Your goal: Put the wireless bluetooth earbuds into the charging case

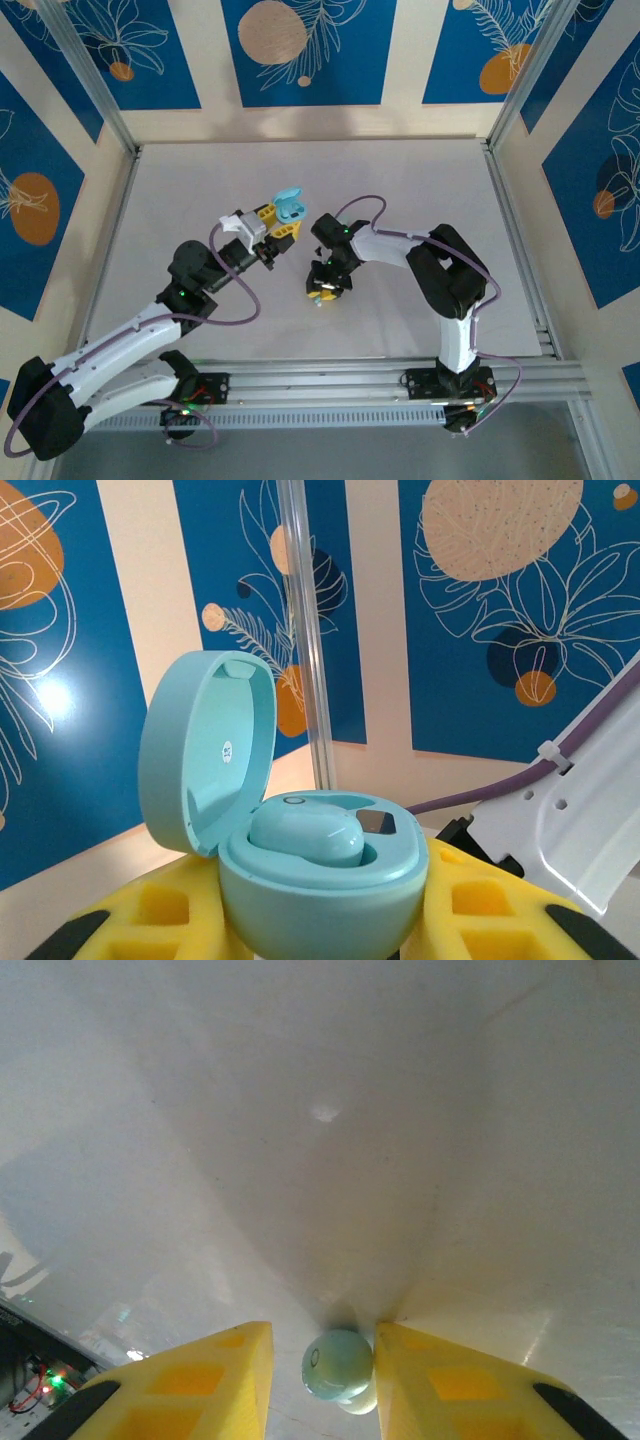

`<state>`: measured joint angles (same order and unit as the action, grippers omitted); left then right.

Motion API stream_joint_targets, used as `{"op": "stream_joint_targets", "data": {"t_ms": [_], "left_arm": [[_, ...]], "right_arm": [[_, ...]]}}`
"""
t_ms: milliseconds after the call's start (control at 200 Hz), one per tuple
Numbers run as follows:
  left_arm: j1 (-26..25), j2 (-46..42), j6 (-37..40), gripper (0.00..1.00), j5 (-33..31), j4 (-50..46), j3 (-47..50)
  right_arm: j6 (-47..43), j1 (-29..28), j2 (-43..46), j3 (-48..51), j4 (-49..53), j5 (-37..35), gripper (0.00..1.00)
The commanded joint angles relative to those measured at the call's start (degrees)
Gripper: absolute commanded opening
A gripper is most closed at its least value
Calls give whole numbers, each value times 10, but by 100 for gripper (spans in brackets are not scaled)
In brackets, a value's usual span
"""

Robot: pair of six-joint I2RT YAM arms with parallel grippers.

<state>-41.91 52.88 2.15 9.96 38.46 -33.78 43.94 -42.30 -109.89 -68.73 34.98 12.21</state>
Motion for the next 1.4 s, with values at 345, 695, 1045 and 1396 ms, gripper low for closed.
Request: {"op": "stream_joint_targets", "data": {"t_ms": [345, 695, 1045, 1396], "left_arm": [[-3, -5, 15, 27, -10, 13, 4], [-4, -9, 16, 27, -13, 13, 6], [-3, -7, 15, 27, -13, 12, 5], [-4, 32, 5, 27, 12, 23, 1]], "right_arm": [[-39, -42, -51, -82, 111, -99, 28], [-67, -59, -66, -114, 153, -141, 27], [-77, -60, -57, -117, 158, -147, 21], [-61, 65, 194, -19, 69, -38, 20]]}}
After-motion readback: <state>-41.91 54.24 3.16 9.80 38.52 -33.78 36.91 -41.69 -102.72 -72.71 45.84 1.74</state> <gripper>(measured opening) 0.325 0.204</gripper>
